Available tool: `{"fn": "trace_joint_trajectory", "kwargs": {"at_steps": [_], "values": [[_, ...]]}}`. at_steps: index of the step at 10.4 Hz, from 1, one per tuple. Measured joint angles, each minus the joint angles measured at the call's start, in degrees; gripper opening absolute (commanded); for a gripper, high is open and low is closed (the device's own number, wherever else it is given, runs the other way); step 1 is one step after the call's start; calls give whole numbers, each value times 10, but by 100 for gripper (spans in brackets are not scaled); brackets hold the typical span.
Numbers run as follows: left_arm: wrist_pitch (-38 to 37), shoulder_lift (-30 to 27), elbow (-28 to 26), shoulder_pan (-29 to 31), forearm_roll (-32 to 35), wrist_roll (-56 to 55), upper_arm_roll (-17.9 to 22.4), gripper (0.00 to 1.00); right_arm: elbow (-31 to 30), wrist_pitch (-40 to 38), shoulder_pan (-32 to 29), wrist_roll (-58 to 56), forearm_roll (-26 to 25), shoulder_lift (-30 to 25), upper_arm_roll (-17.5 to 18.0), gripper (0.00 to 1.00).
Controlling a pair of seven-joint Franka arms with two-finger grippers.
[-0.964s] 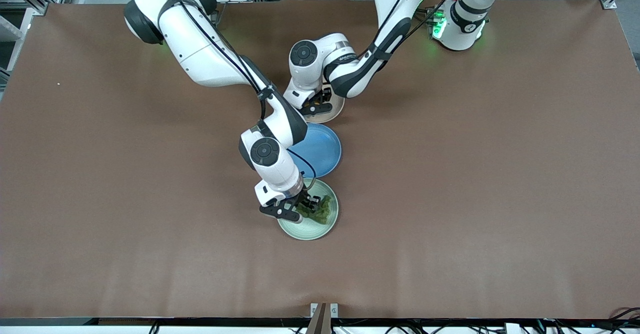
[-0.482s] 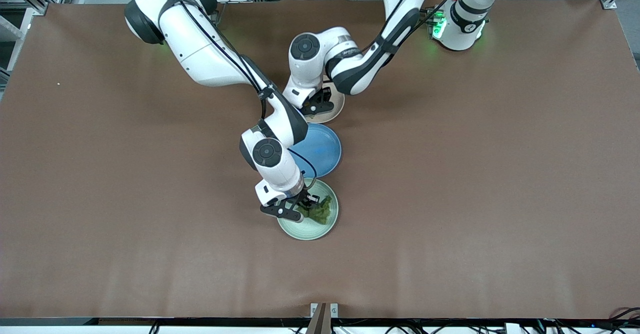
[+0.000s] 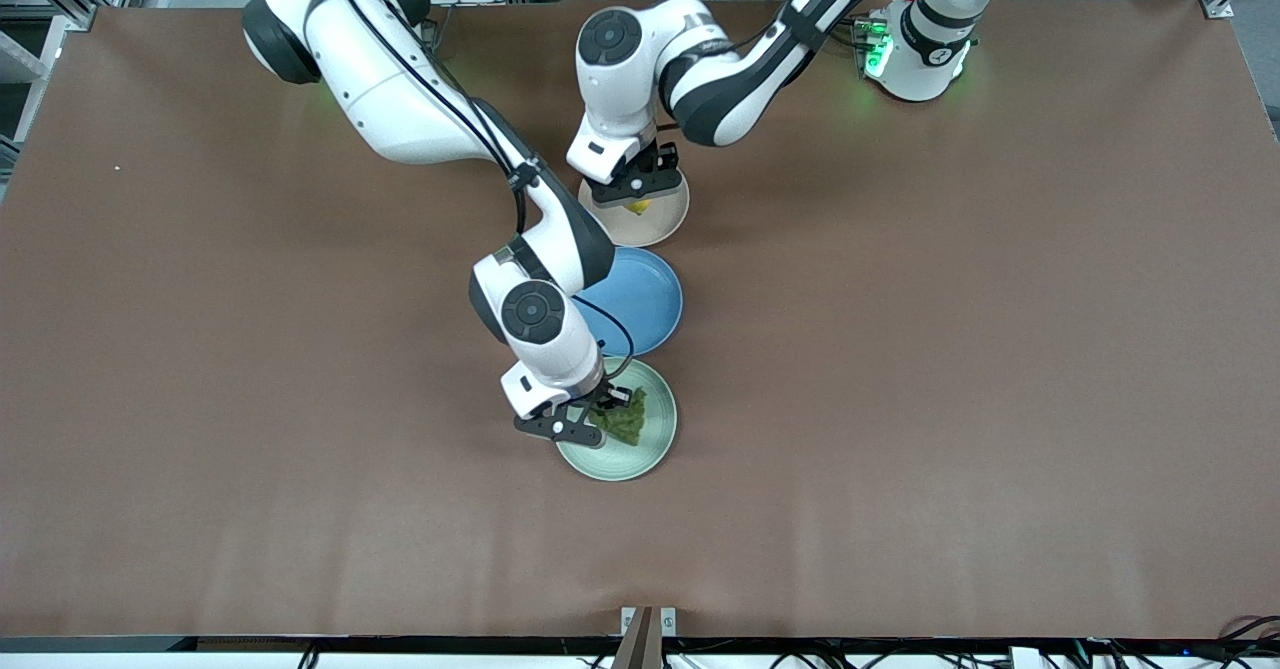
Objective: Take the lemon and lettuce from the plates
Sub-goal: 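Lift the lemon with the left gripper while the right gripper lifts the lettuce, then carry the lemon away from the plates while the right gripper carries the lettuce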
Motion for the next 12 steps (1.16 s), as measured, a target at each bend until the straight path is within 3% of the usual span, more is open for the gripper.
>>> {"fn": "trace_joint_trajectory", "kwargs": {"at_steps": [4, 7, 9, 12], "values": [[-68, -98, -11, 63, -28, 85, -1, 15, 3, -129, -70, -130, 1, -56, 14, 3], [-125, -157, 1, 180, -68, 260, 1, 15, 0, -204, -103, -226, 0, -77, 12, 6], [-144, -161, 19, 253, -75, 341, 4, 16, -29, -225, -130, -288, 0, -102, 11, 8], [-146, -144, 20, 351, -76, 426, 6, 15, -124, -221, -190, -387, -1, -172, 9, 9]]}}
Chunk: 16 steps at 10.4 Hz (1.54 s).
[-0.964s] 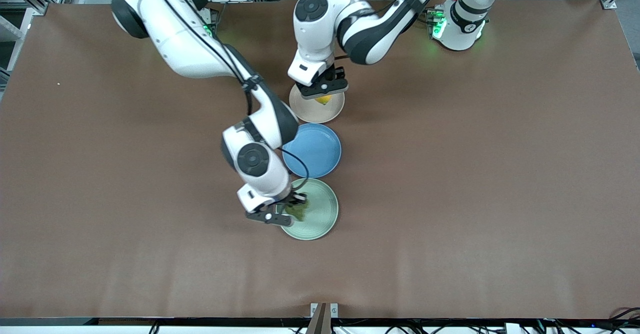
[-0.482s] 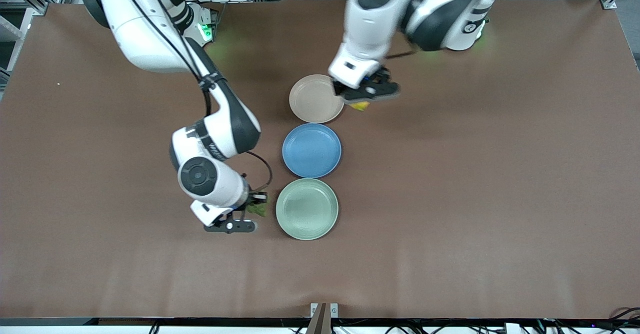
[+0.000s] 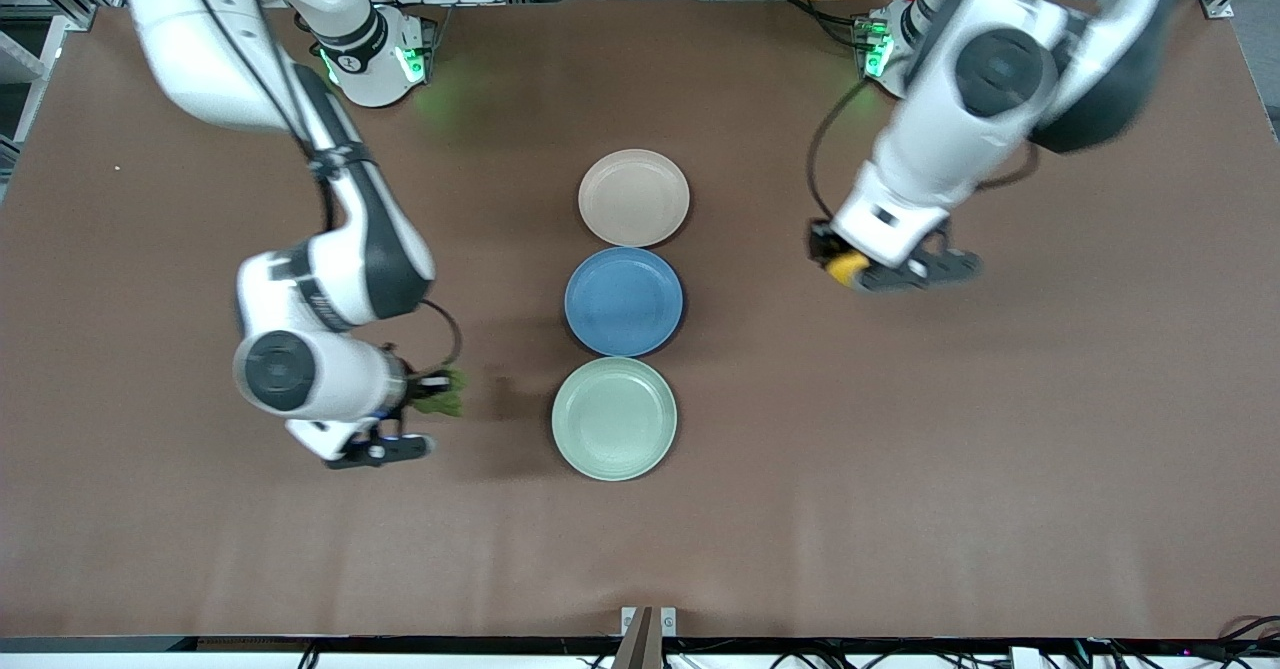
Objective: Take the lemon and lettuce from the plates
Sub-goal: 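Carry the lemon away from the plates while the right gripper carries the lettuce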
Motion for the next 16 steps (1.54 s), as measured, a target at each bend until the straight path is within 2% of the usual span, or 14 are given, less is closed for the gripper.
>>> {"fn": "trace_joint_trajectory", "kwargs": {"at_steps": [2, 4, 6, 7, 8, 10, 11, 12, 14, 16], "values": [[5, 40, 2, 43, 4, 18, 2, 15, -100, 56, -39, -59, 0, -50, 0, 11], [22, 101, 18, 60, 44, 19, 6, 15, -207, 135, -63, -102, 0, -85, 0, 15], [36, 170, 57, 83, 60, 22, 9, 16, -267, 158, -79, -131, 0, -106, 0, 19], [54, 200, 73, 89, 68, 28, 11, 17, -289, 168, -84, -139, 0, -117, 0, 26], [77, 229, 82, 89, 73, 33, 18, 17, -307, 179, -87, -146, 0, -126, 0, 39], [114, 277, 90, 89, 77, 55, 26, 17, -325, 186, -95, -160, 0, -136, 0, 96], [121, 293, 92, 89, 82, 72, 28, 19, -327, 186, -99, -164, 0, -139, 0, 100], [126, 303, 93, 88, 87, 89, 32, 26, -328, 186, -101, -166, 0, -141, 0, 100], [130, 313, 95, 88, 91, 125, 45, 31, -322, 167, -101, -167, 0, -152, 0, 100], [144, 322, 96, 89, 92, 155, 57, 36, -282, 89, -104, -167, 0, -175, 1, 100]]}}
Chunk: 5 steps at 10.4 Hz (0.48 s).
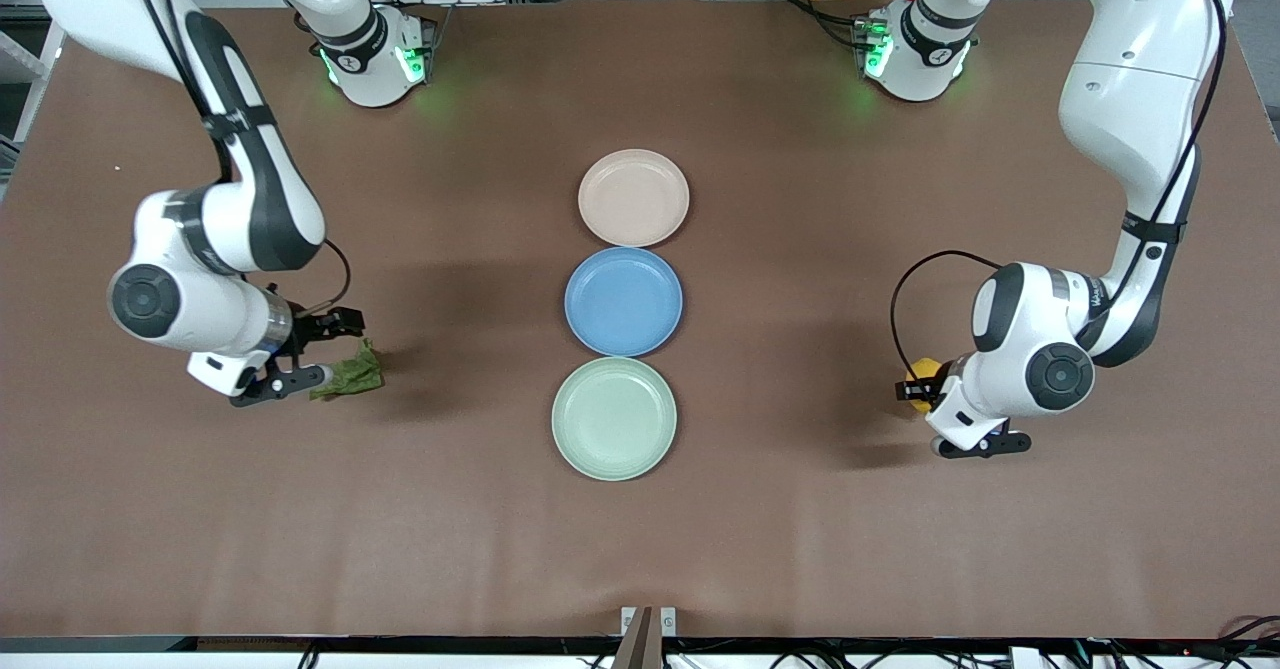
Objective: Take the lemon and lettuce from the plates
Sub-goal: 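Carry the lemon away from the plates while the right gripper carries the lettuce, then release the lemon on the table while the right gripper withdraws upward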
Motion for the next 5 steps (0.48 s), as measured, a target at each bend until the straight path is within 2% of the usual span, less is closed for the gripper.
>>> {"fn": "trace_joint_trajectory", "kwargs": {"at_steps": [1, 2, 3, 5], "values": [[10, 6, 0, 0, 0, 7, 1, 53, 29, -45, -6, 0, 0, -12, 0, 100], [14, 11, 0, -1, 1, 8, 1, 80, 60, -86, -15, 0, 0, -20, 0, 100], [18, 13, 0, -2, 7, 9, 1, 100, 94, -122, -26, 0, 0, -26, 0, 100], [20, 14, 4, -2, 27, 9, 1, 100, 152, -167, -46, 0, 0, -27, 0, 100]]}}
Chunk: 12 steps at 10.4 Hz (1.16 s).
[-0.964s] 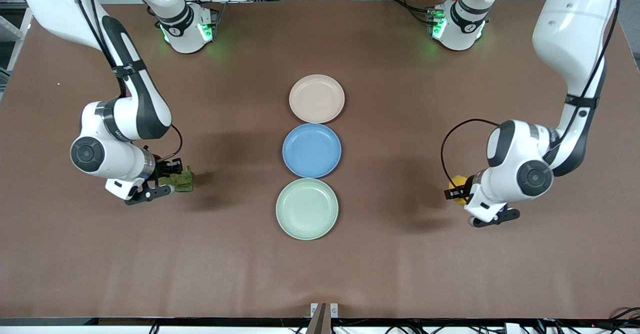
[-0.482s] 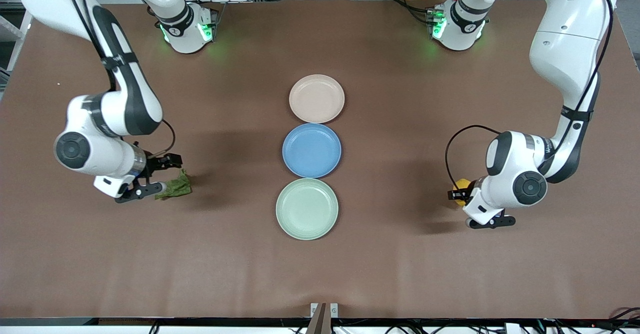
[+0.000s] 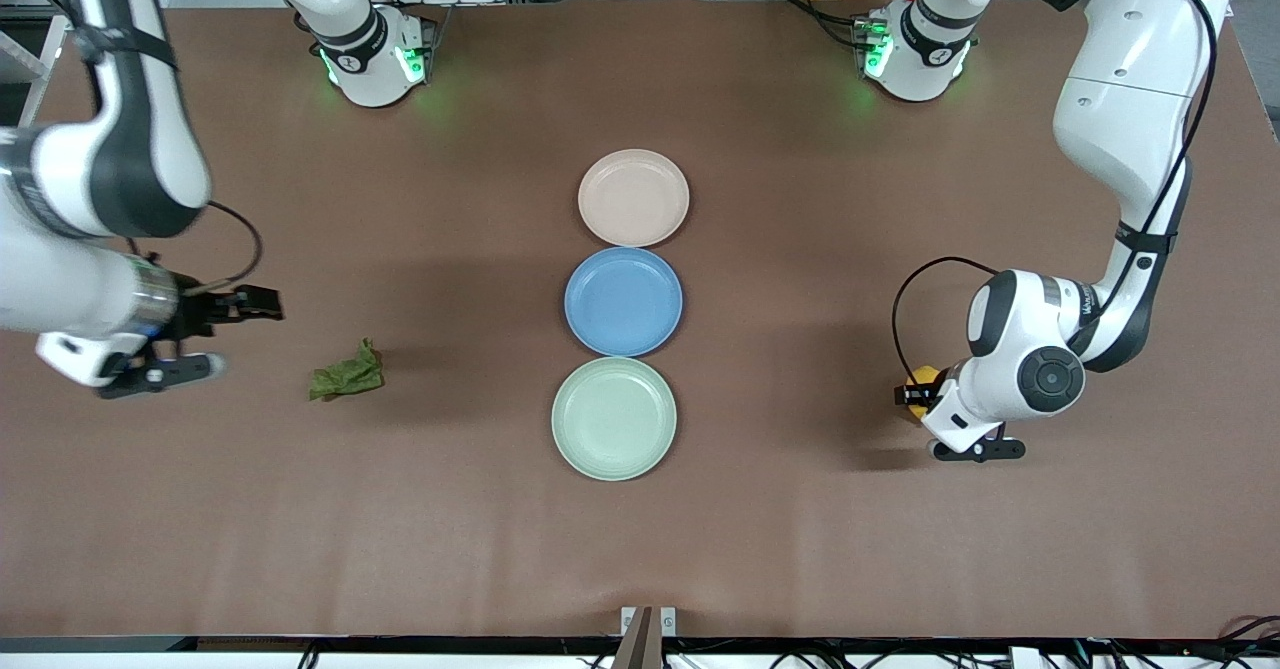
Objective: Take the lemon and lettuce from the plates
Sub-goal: 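Release the lemon on the table while the right gripper withdraws upward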
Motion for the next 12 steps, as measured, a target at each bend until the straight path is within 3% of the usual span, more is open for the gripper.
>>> {"fn": "trace_joint_trajectory", "kwargs": {"at_steps": [5, 8, 12], "values": [[2, -38, 31, 0, 3, 0, -1, 100, 81, -30, -24, 0, -1, -5, 0, 100], [-28, -105, 33, 0, 3, 1, -3, 100, 80, -40, -25, 0, -1, -47, -9, 100], [-124, -173, 53, 0, 3, 6, -7, 100, 32, -28, -16, 0, -3, -108, -10, 100]]}}
